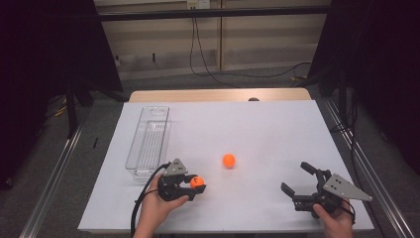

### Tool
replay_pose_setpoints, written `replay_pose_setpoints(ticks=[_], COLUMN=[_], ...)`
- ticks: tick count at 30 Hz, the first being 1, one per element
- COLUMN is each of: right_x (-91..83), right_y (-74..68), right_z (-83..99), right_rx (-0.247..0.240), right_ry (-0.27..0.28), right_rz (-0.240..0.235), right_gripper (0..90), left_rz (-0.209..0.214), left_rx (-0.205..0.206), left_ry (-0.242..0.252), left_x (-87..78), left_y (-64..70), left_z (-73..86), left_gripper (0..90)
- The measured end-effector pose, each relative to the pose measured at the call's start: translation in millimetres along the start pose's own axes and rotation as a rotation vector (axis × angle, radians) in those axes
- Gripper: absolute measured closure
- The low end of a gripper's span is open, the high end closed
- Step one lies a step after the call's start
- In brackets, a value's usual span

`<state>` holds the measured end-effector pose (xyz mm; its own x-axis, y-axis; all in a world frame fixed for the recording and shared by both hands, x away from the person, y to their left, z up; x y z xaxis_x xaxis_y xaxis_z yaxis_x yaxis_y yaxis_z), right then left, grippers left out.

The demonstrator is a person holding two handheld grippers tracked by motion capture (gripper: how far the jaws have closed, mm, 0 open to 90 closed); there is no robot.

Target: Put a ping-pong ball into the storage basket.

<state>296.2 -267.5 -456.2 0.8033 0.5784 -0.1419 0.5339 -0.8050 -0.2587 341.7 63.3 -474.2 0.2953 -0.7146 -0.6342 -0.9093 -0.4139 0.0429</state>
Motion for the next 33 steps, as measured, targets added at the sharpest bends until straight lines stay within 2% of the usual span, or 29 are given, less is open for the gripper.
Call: replay_pose_setpoints(ticks=[12,20,27,33], right_x=[-0.2,-0.1,-0.5,-0.5], right_y=[-1.1,-2.1,-2.2,-2.0], right_z=[0.1,0.3,-0.6,-0.7], right_rx=[-0.005,-0.008,-0.009,-0.008], right_ry=[-0.003,-0.005,-0.001,-0.001], right_rz=[-0.006,-0.006,-0.007,-0.007], right_gripper=[2.4,2.5,2.5,2.5], left_rz=[-0.012,-0.02,-0.024,-0.041], left_rx=[-0.03,-0.031,-0.051,-0.065], left_ry=[0.011,0.002,0.018,0.016], left_x=[-2.7,-4.4,-7.8,-8.5], left_y=[-7.1,-8.8,-12.4,-15.8], left_z=[-5.8,-7.5,-13.9,-15.2], left_gripper=[50.8,50.8,50.8,50.8])
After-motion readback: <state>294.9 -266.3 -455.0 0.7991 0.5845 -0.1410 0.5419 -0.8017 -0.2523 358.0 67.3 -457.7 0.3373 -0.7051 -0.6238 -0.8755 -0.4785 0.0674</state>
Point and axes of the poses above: each handheld gripper's, and its own axes: x roughly forward along the jaws, z roughly out of its underside, y roughly to its right, the point moved 7 cm from there along x, roughly forward along the jaws, and after that the axes turned 12 degrees about x, right-handed, at the moved point
